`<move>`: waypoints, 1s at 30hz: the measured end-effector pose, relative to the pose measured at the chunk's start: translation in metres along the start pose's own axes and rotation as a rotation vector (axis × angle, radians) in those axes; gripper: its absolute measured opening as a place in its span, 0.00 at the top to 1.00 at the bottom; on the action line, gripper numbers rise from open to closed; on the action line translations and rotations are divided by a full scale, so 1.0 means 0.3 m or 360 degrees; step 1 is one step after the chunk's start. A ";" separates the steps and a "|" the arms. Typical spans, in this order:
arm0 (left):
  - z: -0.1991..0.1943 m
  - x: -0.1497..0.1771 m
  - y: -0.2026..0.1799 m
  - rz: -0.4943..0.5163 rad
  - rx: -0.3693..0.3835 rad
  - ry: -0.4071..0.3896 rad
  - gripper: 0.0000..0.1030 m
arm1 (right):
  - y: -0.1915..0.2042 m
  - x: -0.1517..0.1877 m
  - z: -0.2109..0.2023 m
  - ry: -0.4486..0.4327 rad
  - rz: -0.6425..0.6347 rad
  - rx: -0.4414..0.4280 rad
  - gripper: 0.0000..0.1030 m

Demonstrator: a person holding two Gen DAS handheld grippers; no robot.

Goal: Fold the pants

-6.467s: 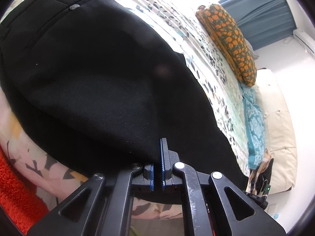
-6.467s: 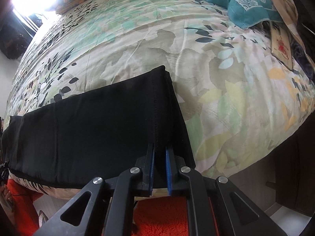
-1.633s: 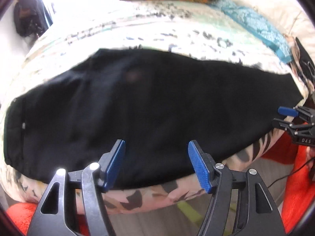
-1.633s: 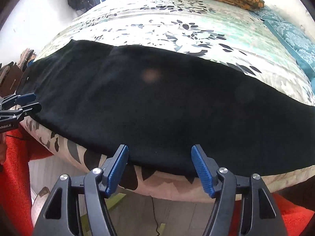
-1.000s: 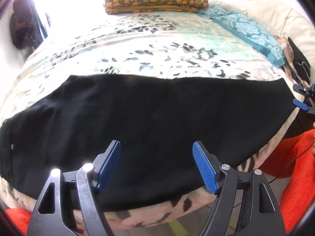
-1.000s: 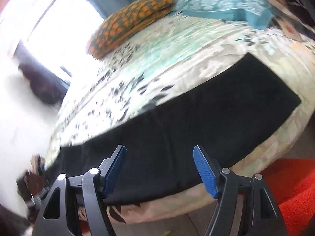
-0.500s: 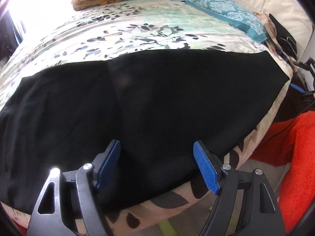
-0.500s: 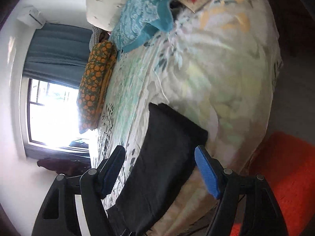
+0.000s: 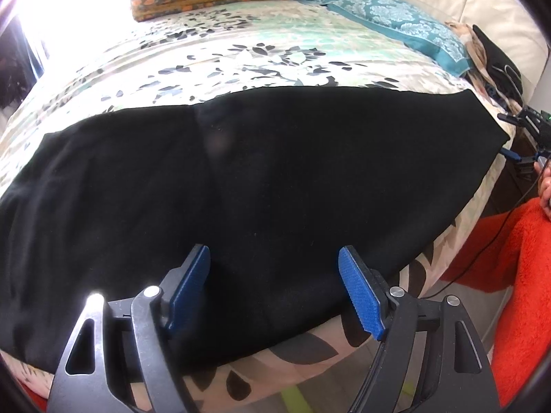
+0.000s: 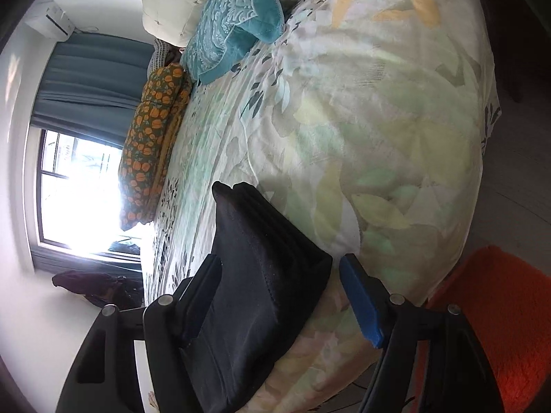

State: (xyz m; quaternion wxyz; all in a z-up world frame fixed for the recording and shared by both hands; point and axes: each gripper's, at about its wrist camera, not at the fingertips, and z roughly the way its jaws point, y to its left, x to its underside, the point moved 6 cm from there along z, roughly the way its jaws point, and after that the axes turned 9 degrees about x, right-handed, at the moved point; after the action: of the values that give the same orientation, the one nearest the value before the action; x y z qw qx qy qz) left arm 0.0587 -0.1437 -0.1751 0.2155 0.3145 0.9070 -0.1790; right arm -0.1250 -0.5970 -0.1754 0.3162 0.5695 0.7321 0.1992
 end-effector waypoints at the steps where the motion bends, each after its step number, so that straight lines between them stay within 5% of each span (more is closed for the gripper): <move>1: 0.000 0.000 0.001 -0.0001 0.0001 -0.0003 0.23 | -0.003 0.002 -0.001 0.0007 0.0002 -0.0004 0.42; 3: 0.001 -0.001 0.002 0.0000 0.0001 -0.0004 0.23 | -0.018 0.004 0.001 0.0029 0.0028 0.0006 0.61; 6: -0.003 -0.007 0.002 -0.0014 -0.0014 0.0004 0.23 | -0.038 0.001 0.003 0.0036 0.0044 0.0025 0.73; 9: -0.039 -0.048 -0.036 -0.0021 0.0000 -0.0051 0.25 | -0.030 0.001 -0.007 0.0018 0.0016 0.0017 0.76; 15: -0.010 -0.170 -0.337 0.0271 0.0301 -0.0158 0.23 | 0.002 0.000 -0.035 -0.0026 0.0003 -0.0038 0.77; 18: 0.179 -0.110 -0.401 0.0350 0.0237 0.0116 0.21 | 0.017 0.000 -0.050 -0.0032 0.0003 -0.0071 0.77; 20: 0.181 -0.084 -0.429 0.0481 0.0146 0.0043 0.17 | 0.035 0.002 -0.066 -0.0032 0.0000 -0.0100 0.77; 22: 0.159 -0.071 -0.441 0.0519 0.0132 0.0099 0.19 | 0.062 0.006 -0.086 -0.0025 -0.0018 -0.0133 0.77; 27: -0.008 -0.135 -0.243 0.0023 0.0376 -0.0008 0.22 | 0.198 0.054 -0.137 0.0016 -0.0117 -0.0281 0.77; 30: -0.097 -0.152 -0.019 -0.0306 0.0375 -0.0081 0.22 | 0.335 0.124 -0.149 0.0078 -0.0178 -0.0404 0.78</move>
State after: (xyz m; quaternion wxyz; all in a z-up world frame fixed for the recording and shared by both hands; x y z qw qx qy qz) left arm 0.0793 -0.1569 -0.1264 0.1819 0.2446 0.8999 -0.3120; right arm -0.0904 -0.5310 -0.0863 0.3786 0.4781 0.7391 0.2861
